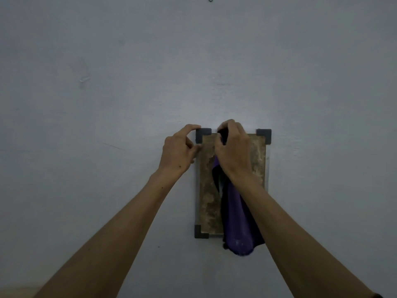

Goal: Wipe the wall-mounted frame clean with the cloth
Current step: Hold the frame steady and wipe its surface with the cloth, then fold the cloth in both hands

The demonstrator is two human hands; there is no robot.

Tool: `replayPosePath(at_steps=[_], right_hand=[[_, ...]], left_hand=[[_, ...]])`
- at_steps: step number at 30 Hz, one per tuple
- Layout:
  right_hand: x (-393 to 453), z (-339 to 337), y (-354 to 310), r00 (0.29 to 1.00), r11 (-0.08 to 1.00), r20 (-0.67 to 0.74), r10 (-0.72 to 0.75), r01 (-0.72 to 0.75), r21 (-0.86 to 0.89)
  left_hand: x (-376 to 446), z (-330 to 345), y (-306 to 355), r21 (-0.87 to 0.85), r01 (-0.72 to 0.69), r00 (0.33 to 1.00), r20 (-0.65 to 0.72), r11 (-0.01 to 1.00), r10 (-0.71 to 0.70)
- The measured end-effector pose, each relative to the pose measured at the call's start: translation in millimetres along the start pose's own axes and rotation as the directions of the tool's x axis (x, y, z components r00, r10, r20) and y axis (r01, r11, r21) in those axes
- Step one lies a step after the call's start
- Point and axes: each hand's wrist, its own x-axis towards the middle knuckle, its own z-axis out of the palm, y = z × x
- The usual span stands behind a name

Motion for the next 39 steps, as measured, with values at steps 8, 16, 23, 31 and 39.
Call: replayPosePath(at_steps=[8, 16, 23, 31, 39], right_hand=[[-10, 19, -11, 0.994, 0.991, 0.076, -0.081, 0.072, 0.112], [-34, 26, -5, 0.999, 1.0, 0.04, -0.025, 0.025, 0.004], [-85, 21, 2, 0.974, 0.999, 0.228, 0.016, -0.007, -0.041], [-172, 23, 15, 0.899, 0.981, 0.392, 0.196, -0.177, -0.084], [-190, 5, 15, 0.721, 0.928, 0.589, 0.366, -0.334, -0.168]], left_hand=[[5, -10, -7, -0.089, 0.05, 0.997, 0.056, 0.995, -0.045], [5, -18, -8, -0.148, 0.098, 0.984, 0.164, 0.984, -0.073], [-6, -15, -8, -0.19, 0.182, 0.965, 0.221, 0.965, -0.139], [-12, -14, -2, -0.129, 0.157, 0.975, 0.179, 0.979, -0.133], [-17, -12, 9, -0.047, 0.222, 0.961, 0.179, 0.974, -0.211]])
